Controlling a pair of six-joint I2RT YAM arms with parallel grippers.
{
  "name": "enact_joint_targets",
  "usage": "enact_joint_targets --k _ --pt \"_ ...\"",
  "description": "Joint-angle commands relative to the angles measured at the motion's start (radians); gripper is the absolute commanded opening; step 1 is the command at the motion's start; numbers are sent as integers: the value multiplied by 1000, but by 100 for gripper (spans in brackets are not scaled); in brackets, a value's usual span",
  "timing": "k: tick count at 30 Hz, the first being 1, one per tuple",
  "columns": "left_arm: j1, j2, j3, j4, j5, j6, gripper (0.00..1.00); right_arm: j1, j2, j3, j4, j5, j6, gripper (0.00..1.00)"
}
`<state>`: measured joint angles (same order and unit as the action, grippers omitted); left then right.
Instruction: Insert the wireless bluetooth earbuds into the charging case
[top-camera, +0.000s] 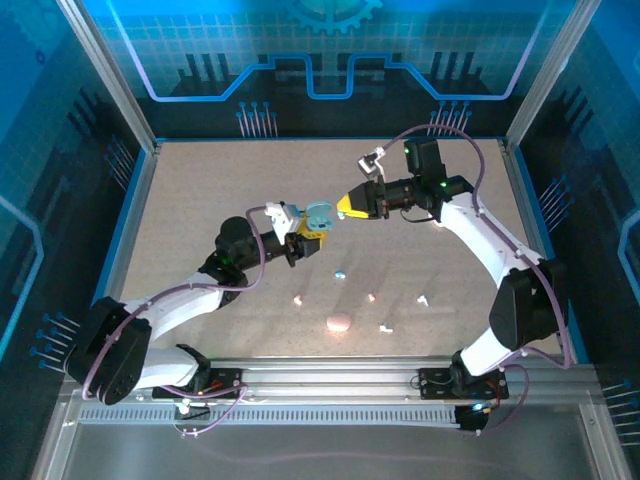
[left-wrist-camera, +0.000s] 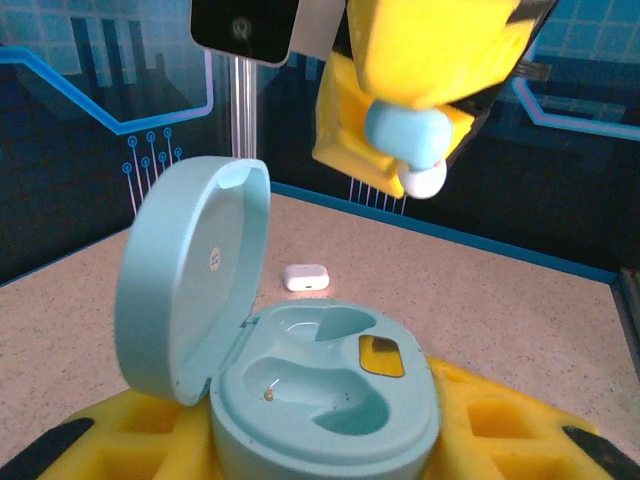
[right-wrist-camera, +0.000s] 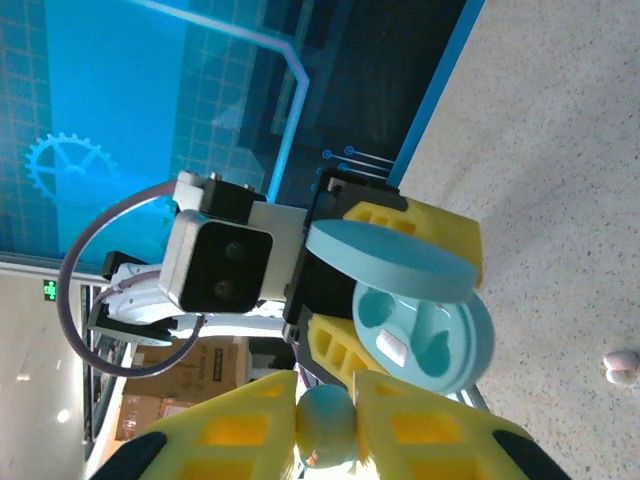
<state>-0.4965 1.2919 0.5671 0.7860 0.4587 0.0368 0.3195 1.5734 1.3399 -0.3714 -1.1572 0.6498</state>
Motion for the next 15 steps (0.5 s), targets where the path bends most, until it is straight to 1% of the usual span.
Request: enact_joint_targets --k 1,15 --pt "-18 22 38 58 -20 26 35 -2 -39 -19 55 20 56 21" --pt "-61 120 85 168 -66 -19 35 10 -81 -47 91 63 90 21"
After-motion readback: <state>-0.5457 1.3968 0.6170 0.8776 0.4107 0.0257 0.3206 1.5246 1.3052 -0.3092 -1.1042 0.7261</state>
